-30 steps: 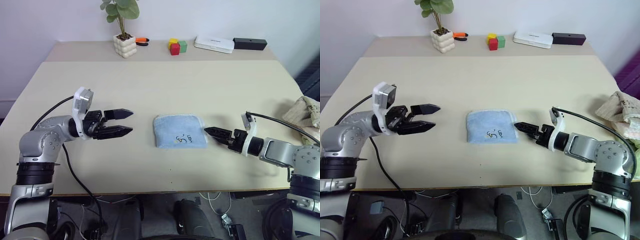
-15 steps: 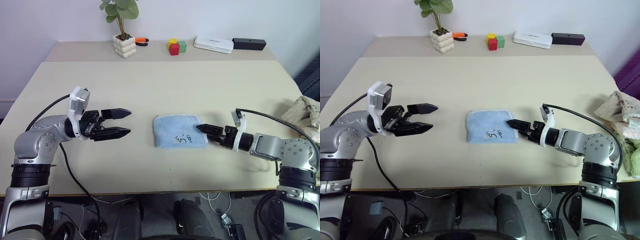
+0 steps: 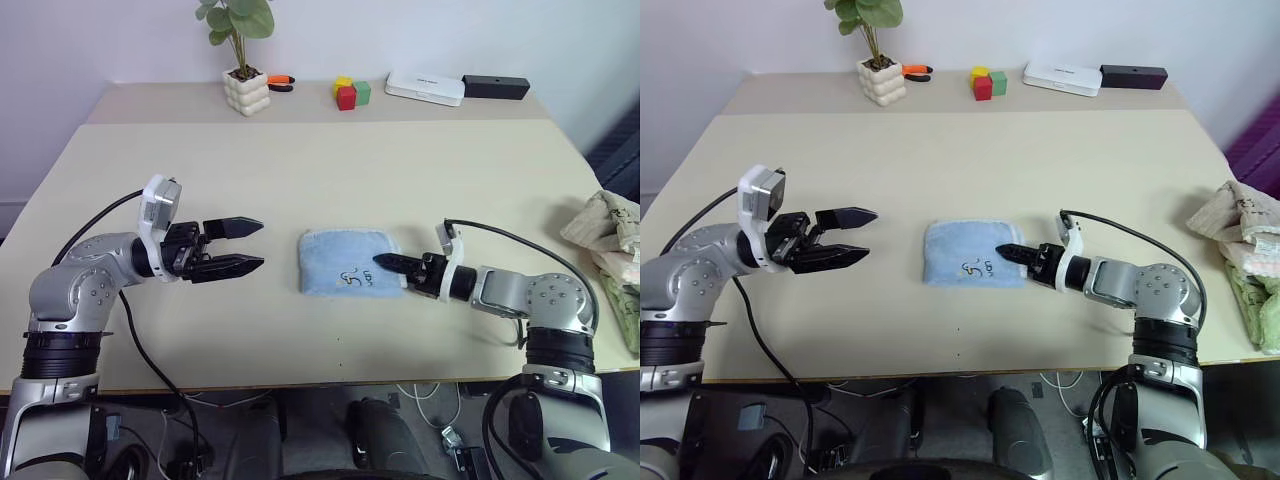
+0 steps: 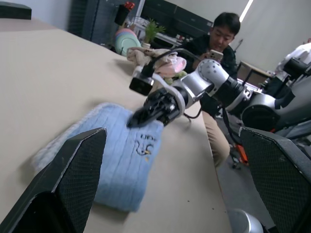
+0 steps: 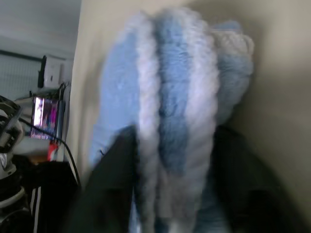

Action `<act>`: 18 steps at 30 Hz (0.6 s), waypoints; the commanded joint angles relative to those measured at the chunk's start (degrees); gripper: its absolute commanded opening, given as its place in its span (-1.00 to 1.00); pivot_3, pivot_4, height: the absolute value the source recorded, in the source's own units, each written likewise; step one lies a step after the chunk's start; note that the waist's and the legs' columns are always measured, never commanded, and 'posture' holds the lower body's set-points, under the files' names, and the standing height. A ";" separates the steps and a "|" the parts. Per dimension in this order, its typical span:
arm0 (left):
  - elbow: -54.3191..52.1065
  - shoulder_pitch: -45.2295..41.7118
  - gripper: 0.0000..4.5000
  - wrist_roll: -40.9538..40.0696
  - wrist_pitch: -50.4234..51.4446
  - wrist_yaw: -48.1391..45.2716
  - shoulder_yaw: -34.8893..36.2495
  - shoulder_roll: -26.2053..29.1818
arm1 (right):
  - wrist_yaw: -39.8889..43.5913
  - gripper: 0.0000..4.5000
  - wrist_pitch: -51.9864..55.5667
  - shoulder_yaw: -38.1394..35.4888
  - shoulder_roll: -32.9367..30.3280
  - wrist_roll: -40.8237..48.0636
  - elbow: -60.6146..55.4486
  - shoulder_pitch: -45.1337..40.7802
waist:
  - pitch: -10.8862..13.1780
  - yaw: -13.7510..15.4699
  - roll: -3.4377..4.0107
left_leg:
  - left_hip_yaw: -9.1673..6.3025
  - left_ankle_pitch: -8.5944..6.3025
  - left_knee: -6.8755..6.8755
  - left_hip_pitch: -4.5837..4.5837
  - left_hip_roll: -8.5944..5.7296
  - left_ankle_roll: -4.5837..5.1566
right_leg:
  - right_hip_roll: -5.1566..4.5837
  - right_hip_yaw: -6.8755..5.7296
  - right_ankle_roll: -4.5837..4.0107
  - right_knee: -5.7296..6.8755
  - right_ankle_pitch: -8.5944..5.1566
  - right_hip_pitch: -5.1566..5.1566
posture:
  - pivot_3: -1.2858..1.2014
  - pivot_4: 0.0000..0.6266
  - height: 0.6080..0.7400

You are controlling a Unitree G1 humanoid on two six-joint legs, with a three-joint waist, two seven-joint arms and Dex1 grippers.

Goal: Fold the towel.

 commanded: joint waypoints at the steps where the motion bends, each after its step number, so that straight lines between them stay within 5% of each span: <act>1: -1.75 -0.13 1.00 -0.94 -0.38 0.31 1.51 0.44 | 0.87 -0.90 -0.31 -0.51 -0.08 -0.85 -0.24 -0.68 | -0.03 0.00 -0.05 | 0.00 0.00 0.02 0.00 0.00 0.00 | 0.01 0.01 -0.01 0.00 0.01 0.01 | 0.03 -0.52 1.00; 9: -1.27 -0.32 1.00 -0.83 -0.91 0.44 1.13 0.00 | 1.43 -0.98 -0.52 -4.60 -0.41 0.43 -0.21 -1.53 | -0.03 0.22 -0.05 | 0.00 0.00 0.07 0.00 0.00 0.00 | 0.02 0.04 -0.03 0.00 0.02 0.04 | 0.03 -0.52 1.00; 18: 0.22 -0.86 1.00 -0.33 -2.14 0.51 0.95 -1.12 | -12.20 -0.98 -10.31 -26.47 2.50 11.25 -6.61 1.59 | -0.02 0.33 -0.03 | 0.00 0.00 0.03 -0.06 -0.01 0.00 | 0.03 0.04 -0.03 -0.02 0.02 -0.01 | 0.03 -0.52 1.00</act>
